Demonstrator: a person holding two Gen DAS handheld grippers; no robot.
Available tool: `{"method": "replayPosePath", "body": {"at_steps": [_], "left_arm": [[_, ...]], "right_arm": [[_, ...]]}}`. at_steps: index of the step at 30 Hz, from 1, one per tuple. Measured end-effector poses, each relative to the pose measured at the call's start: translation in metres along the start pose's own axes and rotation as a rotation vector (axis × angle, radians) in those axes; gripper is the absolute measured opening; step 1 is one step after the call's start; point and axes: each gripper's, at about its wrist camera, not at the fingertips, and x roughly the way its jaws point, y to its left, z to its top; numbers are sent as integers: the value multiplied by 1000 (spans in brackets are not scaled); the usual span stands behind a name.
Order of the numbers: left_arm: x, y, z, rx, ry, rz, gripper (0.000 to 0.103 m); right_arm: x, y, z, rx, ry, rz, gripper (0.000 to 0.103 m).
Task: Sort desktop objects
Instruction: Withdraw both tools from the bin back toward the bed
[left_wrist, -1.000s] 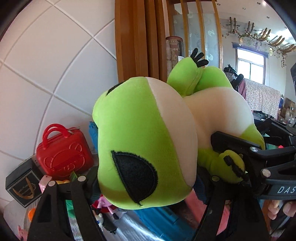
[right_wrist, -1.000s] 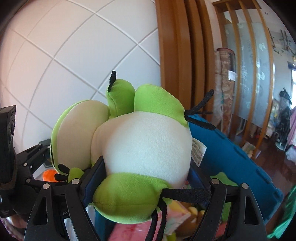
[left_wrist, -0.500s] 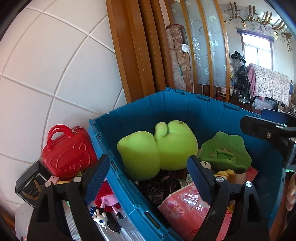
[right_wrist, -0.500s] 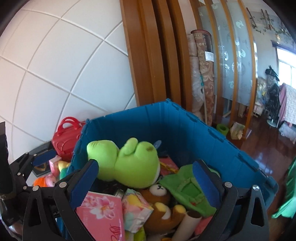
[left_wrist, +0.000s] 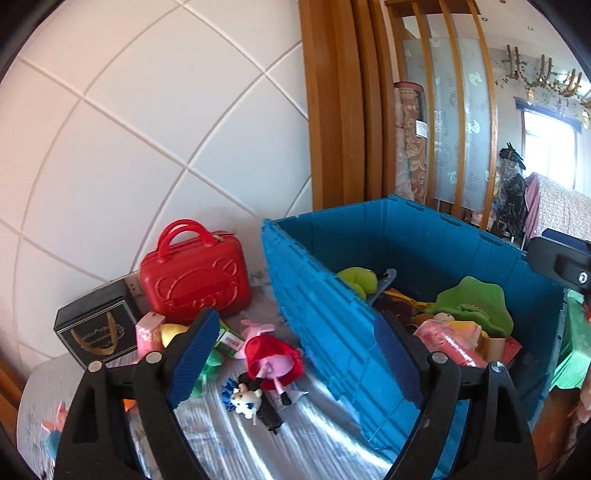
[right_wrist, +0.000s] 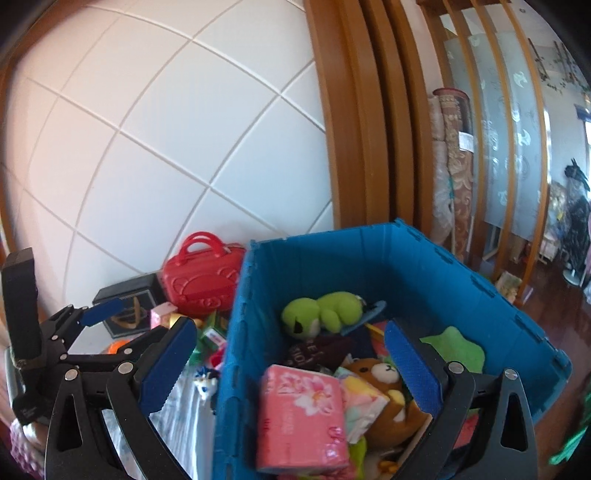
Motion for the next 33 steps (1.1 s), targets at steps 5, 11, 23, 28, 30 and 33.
{"method": "replayPosePath", "body": {"at_steps": [5, 11, 23, 28, 30, 33], "left_arm": [[-25, 65, -27, -69, 10, 103, 91], [-36, 130, -69, -147, 79, 175, 92], [-31, 235, -143, -316, 213, 327, 92], [-5, 247, -164, -327, 278, 325, 92], [11, 251, -172, -334, 311, 318, 92], [42, 254, -185, -337, 375, 299, 92]], "right_arm": [[-17, 60, 0, -66, -27, 94, 103], [-1, 130, -12, -147, 16, 173, 103], [106, 194, -76, -183, 261, 167, 103], [151, 203, -104, -201, 337, 141, 103], [172, 202, -116, -195, 380, 141, 103], [206, 196, -135, -166, 460, 145, 103]]}}
